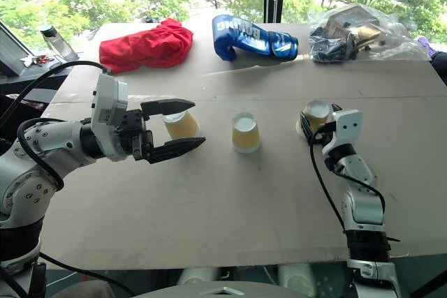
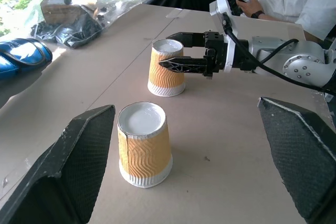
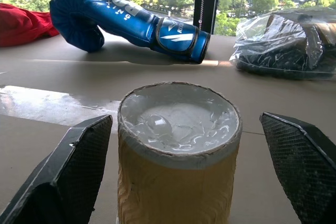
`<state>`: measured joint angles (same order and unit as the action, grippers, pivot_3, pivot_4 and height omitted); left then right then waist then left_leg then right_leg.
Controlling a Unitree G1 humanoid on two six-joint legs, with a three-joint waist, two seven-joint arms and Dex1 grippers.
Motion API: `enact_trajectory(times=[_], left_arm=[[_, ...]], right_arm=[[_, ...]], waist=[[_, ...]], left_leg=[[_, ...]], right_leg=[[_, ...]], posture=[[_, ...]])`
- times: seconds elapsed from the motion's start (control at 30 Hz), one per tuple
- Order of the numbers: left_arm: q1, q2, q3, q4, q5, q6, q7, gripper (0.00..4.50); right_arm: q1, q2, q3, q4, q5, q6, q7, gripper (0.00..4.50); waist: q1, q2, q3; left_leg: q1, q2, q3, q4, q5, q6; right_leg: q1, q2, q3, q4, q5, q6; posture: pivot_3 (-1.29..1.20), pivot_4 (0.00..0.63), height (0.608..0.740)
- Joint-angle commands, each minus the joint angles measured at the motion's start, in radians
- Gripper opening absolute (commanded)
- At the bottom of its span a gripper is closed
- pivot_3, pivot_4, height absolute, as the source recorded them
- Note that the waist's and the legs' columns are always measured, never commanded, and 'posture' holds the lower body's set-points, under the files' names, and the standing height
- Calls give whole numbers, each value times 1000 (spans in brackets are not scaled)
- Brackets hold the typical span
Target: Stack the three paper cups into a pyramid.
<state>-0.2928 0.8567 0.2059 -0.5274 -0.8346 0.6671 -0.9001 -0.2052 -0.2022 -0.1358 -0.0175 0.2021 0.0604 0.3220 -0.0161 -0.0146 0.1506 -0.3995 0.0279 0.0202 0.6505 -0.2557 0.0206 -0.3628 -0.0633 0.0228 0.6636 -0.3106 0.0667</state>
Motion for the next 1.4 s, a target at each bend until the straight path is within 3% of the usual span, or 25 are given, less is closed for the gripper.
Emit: enact_trajectory(times=[0.03, 0.17, 0.2, 0.37, 0.63, 0.83, 1.13, 1.3, 1.4], left_arm=[[-4, 3, 23, -11, 3, -24, -8, 4500], [-3, 0, 28, -15, 1, -27, -6, 4500], [-3, 0, 28, -15, 1, -28, -6, 4500], [-4, 0, 27, -9, 0, -35, -17, 4500], [90, 46, 26, -20, 18, -40, -89, 4500], [113, 42, 36, -23, 23, -46, -88, 4500], [113, 41, 40, -24, 23, -45, -80, 4500], [108, 35, 36, -24, 23, -47, -74, 4500], [99, 22, 39, -27, 17, -51, -62, 4500]], right_arm=[[-20, 4, -15, 2, 26, -10, -4, 3798], [-25, 0, -17, 10, 31, -19, 4, 2176], [-26, -1, -17, 13, 32, -22, 5, 2045], [-23, -14, -3, -14, 41, -34, 44, 2009], [34, -64, 132, -122, 118, 96, 241, 2009], [27, -74, 209, -118, 78, 107, 272, 2009], [20, -75, 219, -102, 69, 118, 270, 2009], [15, -86, 212, -108, 79, 124, 281, 4407], [16, -87, 198, -119, 91, 104, 290, 4462]], waist=[[0, 0, 0], [0, 0, 0], [0, 0, 0], [-1, 0, 0], [-2, 0, 0], [0, 0, 0], [-2, 0, 0], [0, 0, 0], [1, 0, 0]], left_leg=[[0, 0, 0, 0, 0, 0], [0, 0, 0, 0, 0, 0], [0, 0, 0, 0, 0, 0], [0, 0, 0, 0, 0, 0], [0, 1, 0, -1, -1, 1], [0, 1, 0, 0, -2, 4], [1, 1, 0, 0, -2, 4], [1, 1, 0, 0, -2, 4], [1, 1, 0, 0, -2, 4]], right_leg=[[0, 0, 0, 0, 0, 0], [0, 0, 0, 0, 0, 0], [0, 0, 0, 0, 0, 0], [0, 0, 0, 0, 0, 0], [0, 1, 0, 0, 0, 0], [0, 0, 0, 0, 0, 0], [0, 1, 0, 0, 0, 0], [0, 1, 0, 0, 0, 0], [0, 1, 0, 0, 0, 0]], posture=[[0, 150, 740], [0, 150, 740], [0, 150, 740], [0, 150, 740], [0, 150, 740], [0, 150, 740], [0, 150, 740], [0, 150, 740], [0, 150, 740]])
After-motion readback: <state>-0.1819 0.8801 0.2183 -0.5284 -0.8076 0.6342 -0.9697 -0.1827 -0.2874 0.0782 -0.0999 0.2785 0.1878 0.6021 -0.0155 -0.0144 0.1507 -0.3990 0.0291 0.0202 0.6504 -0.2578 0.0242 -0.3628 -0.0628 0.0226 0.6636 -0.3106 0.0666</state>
